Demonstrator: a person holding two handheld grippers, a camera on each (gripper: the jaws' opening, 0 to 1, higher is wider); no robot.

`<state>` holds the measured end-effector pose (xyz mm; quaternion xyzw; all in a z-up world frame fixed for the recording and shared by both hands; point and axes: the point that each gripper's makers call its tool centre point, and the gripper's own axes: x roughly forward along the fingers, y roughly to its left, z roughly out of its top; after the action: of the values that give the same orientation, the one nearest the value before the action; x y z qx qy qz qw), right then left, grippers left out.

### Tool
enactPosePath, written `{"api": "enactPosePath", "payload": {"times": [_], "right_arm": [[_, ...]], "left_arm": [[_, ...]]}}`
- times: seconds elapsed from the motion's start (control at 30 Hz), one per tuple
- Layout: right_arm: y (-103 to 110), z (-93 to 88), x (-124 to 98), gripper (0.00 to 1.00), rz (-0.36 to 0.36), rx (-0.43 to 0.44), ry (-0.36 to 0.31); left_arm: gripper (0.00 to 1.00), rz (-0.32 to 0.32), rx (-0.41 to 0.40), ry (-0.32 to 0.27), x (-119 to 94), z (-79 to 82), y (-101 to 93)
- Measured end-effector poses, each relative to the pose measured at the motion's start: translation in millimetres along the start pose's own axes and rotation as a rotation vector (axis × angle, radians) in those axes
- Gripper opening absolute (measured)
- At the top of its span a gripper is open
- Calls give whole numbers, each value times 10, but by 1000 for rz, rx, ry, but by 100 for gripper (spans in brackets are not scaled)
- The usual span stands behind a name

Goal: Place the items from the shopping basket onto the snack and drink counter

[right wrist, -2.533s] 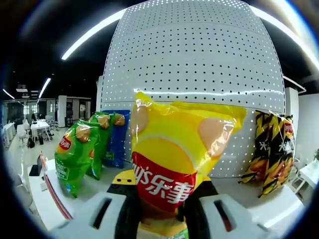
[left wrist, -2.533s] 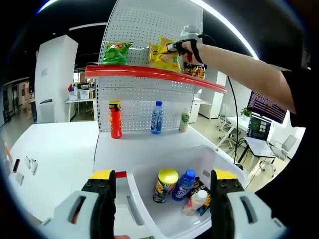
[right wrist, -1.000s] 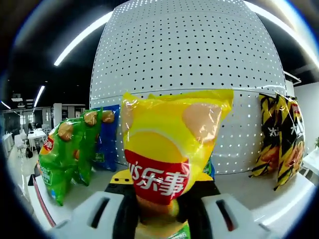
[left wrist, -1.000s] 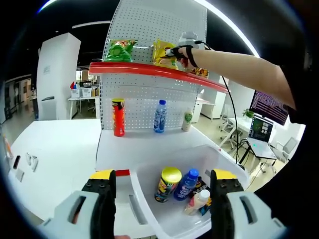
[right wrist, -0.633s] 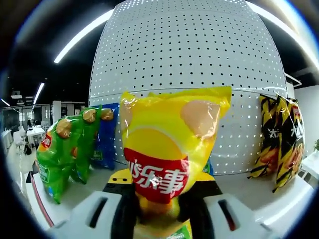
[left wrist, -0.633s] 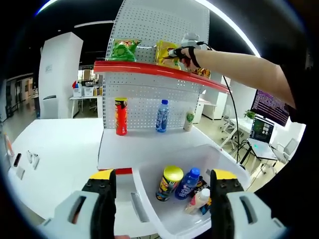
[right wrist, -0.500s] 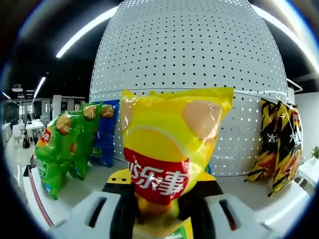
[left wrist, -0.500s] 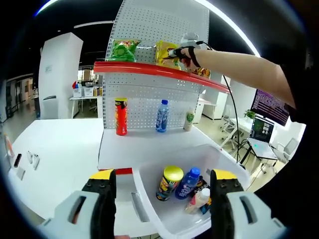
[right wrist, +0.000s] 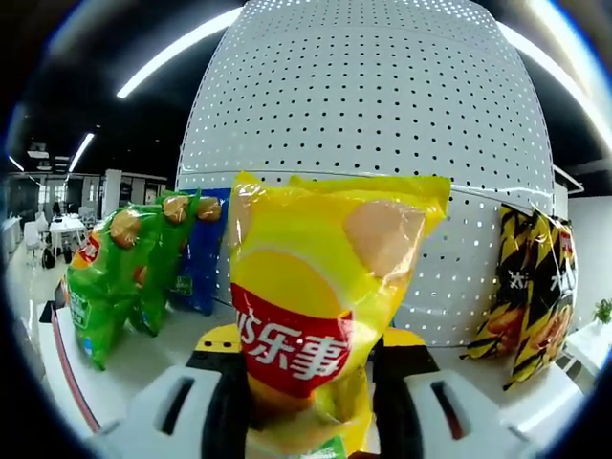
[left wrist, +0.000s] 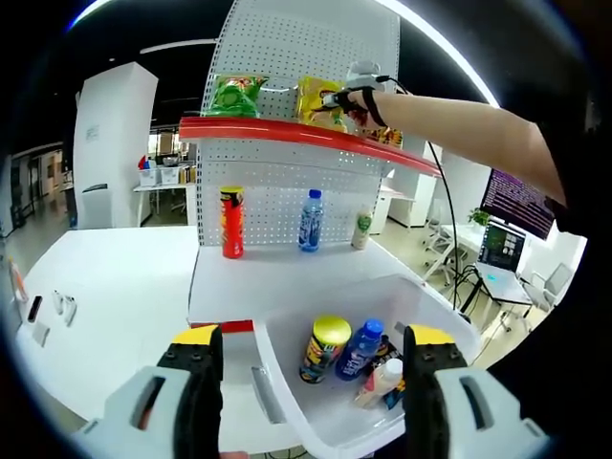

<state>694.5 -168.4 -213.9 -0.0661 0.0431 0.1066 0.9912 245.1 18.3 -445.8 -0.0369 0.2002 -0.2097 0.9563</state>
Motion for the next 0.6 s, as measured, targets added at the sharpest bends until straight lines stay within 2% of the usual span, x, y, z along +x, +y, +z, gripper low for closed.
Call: {"api": "enactPosePath", "payload": {"times": [0.17, 0.3, 0.47, 0.6], "right_arm": [[15, 51, -49, 50, 6, 15, -17], [47, 169, -139, 55, 10, 16, -79], [71, 190, -179, 57, 19, 16, -86], [73, 138, -200, 57, 26, 13, -79]], "left_arm": [[76, 0, 0, 0, -6, -11, -12], [76, -2, 0, 1, -10, -19, -26], [76, -6, 2, 0, -11, -20, -50], [76, -9, 3, 3, -2, -29, -68]]}}
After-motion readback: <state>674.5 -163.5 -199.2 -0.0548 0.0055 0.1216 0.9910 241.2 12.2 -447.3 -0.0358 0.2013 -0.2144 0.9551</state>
